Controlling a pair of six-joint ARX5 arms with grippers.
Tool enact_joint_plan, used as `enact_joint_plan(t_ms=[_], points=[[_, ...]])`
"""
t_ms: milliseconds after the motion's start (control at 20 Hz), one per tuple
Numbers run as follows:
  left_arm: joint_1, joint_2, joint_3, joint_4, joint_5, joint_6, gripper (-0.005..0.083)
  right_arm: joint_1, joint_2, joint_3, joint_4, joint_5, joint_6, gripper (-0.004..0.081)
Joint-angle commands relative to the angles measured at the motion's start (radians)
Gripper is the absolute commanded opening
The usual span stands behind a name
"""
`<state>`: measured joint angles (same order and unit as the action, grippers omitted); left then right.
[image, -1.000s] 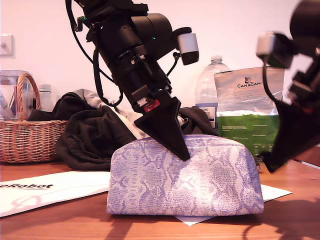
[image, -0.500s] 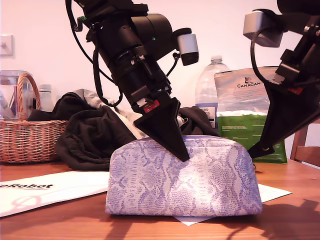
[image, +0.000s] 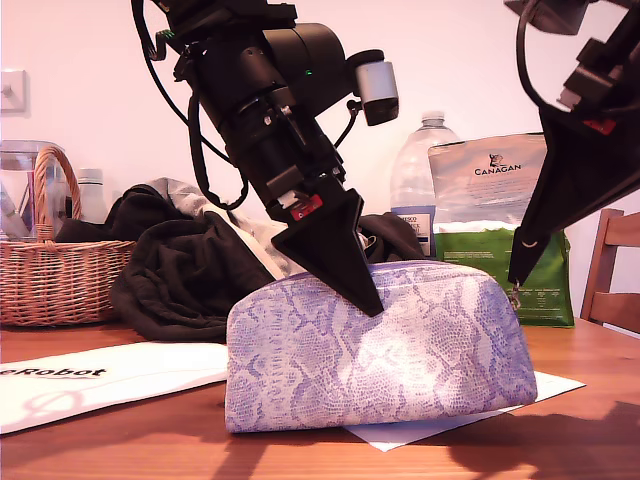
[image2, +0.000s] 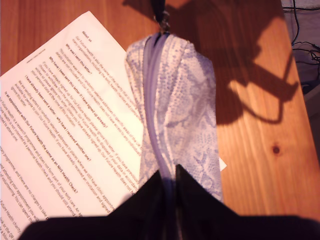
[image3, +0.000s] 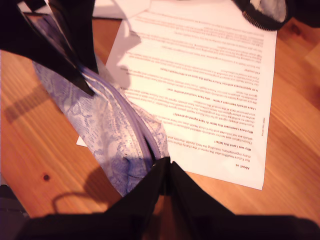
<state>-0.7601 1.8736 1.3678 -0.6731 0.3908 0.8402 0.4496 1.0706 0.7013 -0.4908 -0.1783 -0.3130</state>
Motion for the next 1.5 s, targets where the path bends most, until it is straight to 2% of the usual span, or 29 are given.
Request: enact_joint_plan(t_ms=[0, 500, 900, 1200, 1350, 1450], points=[[-0.005, 0.019, -0.011, -0.009, -0.007, 0.005, -0.0021, 0.017, -0.016, 0.019, 0.038, -0.007, 0.013, -0.0013], [-0.053, 0.019, -0.011, -0.004, -0.008, 0.006, -0.0021, 0.119, -0.015, 0.019, 0.165, -0.024, 0.109, -0.0013], [-0.055, 0.019, -0.011, -0.002, -0.007, 0.005, -0.0021, 0.197, 0.005, 0.019, 0.282, -0.032, 0.163, -0.0013], [-0.06, 0.019, -0.011, 0.0, -0.007, 0.005, -0.0021, 0.219, 0.082, 0.019, 0.339, -0.058, 0.167, -0.0013], [-0.064, 0.019, -0.011, 0.0, -0.006, 0.005, -0.0021, 0.219, 0.111, 0.019, 0.391, -0.128, 0.167, -0.0013], [-0.065, 0.019, -0.011, -0.004, -0.007, 0.004, -0.0021, 0.219, 0.119, 0.019, 0.419, -0.133, 0.167, -0.0013]])
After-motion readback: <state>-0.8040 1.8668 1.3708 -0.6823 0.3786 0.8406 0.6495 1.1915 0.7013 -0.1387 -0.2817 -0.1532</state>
